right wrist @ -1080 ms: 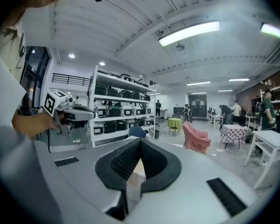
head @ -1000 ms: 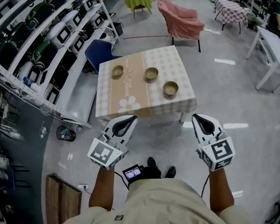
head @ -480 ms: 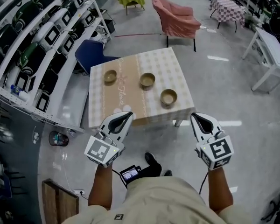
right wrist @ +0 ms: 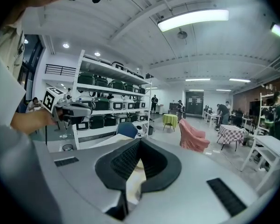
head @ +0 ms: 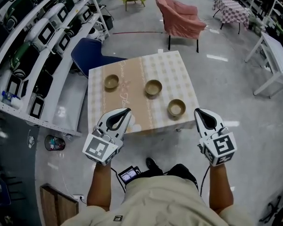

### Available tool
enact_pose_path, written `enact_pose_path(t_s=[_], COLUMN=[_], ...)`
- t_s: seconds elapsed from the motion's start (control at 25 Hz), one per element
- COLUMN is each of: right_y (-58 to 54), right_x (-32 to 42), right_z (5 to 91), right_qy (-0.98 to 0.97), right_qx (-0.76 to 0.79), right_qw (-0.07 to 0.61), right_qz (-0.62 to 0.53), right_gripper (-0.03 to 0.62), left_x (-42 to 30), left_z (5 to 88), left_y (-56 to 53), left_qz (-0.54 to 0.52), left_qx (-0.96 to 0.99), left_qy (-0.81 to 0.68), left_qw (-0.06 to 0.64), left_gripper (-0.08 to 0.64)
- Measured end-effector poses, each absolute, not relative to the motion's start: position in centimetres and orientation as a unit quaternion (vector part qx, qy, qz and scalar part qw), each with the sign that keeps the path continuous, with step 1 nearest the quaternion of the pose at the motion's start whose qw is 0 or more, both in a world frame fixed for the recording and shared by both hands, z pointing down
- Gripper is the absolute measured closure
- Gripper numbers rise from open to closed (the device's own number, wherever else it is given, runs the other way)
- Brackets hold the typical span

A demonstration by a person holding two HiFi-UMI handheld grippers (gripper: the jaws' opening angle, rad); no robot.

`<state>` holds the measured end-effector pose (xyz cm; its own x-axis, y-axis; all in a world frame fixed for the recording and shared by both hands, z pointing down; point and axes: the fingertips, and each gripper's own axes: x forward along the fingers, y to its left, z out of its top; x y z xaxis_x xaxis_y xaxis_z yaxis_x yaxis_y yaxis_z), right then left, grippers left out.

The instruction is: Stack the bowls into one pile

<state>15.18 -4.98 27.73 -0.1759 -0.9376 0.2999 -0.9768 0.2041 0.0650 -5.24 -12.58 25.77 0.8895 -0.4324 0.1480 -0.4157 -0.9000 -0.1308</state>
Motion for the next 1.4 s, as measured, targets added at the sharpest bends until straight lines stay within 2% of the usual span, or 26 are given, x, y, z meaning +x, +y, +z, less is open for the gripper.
enact_pose_path(t_s=[0.32,0.56,0.68,1.0,1.32,1.4], right_y=[-11.9,-17.0,-19.0,-21.2,-21.4,-21.4], right_x=[17.4,21.1,22.7,24.0,23.9,23.7], right_z=[33.1,43.4,48.9,58.9,65.4,66.0], right_qy=[-0.77,-0.768,-0.763,-0.755,-0.742,-0.741], right_qx=[0.609,0.589,0.576,0.537,0.503,0.496], right_qw=[0.169,0.211,0.229,0.276,0.325,0.324], right_qz=[0.09,0.14,0.186,0.255,0.302,0.316], right_gripper=[0.589,0.585,0.54,0.525,0.522,0.552], left_x=[-5.7,-4.7,-3.8,-3.1,-5.5,-6.3], left_z=[29.5,35.9,39.2,44.5,49.5,50.4], left_y=[-19.1,-23.9,-26.5,-33.0,-37.8,-38.8], left_qz=[-0.106,-0.133,-0.145,-0.16,-0.181,-0.185], left_qx=[-0.963,-0.954,-0.95,-0.935,-0.913,-0.908], left_qy=[0.247,0.268,0.276,0.312,0.357,0.367], left_qw=[0.02,-0.01,-0.033,-0.051,-0.076,-0.081], left_gripper=[0.554,0.554,0.554,0.554,0.554,0.554])
